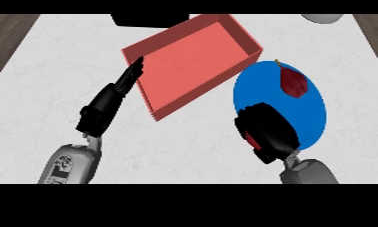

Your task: Pick the tomato from the plate and place it in the cardboard box

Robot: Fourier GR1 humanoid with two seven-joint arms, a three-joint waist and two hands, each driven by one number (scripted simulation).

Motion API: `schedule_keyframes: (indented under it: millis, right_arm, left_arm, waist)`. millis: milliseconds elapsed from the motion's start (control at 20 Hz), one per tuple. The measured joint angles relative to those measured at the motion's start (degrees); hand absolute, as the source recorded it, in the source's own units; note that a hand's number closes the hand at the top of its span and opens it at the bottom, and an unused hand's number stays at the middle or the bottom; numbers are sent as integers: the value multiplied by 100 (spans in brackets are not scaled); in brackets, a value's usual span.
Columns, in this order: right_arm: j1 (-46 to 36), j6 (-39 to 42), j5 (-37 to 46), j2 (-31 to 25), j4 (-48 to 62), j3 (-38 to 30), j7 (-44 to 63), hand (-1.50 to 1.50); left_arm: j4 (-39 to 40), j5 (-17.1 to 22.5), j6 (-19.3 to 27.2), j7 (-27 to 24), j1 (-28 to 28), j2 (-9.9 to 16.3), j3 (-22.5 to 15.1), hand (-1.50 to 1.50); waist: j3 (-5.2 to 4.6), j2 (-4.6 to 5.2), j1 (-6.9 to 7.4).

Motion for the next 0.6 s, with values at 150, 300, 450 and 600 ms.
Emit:
schedule_keyframes:
  millis: [150, 300, 450, 600]
  right_arm:
    - [-302, -108, 121, 527, -202, 783, 821, 150]
    - [-661, -84, -7, 784, -502, 1442, 1689, 150]
    - [-887, 131, -239, 908, -1027, 1959, 2365, 150]
    - [-1122, 504, -564, 969, -1668, 2269, 2918, 150]
  left_arm:
    - [103, -3, 18, -49, -28, -22, 36, 0]
    - [5, 1, 16, 9, 27, -18, 45, 0]
    - [43, -13, 32, 28, 14, -43, 71, 0]
    - [-37, -87, 101, 102, 34, -124, 11, 0]
  waist:
    - [43, 11, -52]
    - [65, 9, -85]
    - [75, 9, -147]
    - [79, 6, -182]
